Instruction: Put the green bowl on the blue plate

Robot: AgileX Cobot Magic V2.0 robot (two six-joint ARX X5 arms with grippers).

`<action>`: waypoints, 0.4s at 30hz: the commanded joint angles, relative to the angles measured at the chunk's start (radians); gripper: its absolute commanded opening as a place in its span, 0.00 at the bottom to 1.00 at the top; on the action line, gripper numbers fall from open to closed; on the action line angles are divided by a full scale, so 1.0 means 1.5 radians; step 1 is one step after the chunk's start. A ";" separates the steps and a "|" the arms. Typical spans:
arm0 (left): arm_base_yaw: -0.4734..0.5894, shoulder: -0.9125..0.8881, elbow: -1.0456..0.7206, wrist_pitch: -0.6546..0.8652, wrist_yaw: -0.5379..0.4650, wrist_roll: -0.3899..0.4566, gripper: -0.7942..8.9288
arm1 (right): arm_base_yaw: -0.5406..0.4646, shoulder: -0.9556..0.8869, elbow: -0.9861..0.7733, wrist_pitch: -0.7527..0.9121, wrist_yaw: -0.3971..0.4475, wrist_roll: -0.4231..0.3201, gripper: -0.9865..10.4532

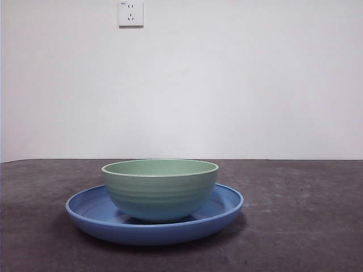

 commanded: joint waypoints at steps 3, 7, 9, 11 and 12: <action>0.100 -0.112 -0.167 0.183 0.003 -0.015 0.10 | 0.004 0.003 0.013 0.007 0.000 -0.006 0.10; 0.200 -0.214 -0.343 0.367 0.000 -0.065 0.10 | 0.004 0.003 0.013 0.007 0.000 -0.006 0.10; 0.243 -0.260 -0.429 0.444 -0.016 -0.089 0.10 | 0.004 0.003 0.013 0.007 0.000 -0.006 0.10; 0.274 -0.297 -0.500 0.502 -0.059 -0.116 0.10 | 0.004 0.003 0.013 0.007 0.000 -0.006 0.10; 0.287 -0.317 -0.537 0.527 -0.085 -0.128 0.10 | 0.004 0.003 0.013 0.007 0.000 -0.006 0.10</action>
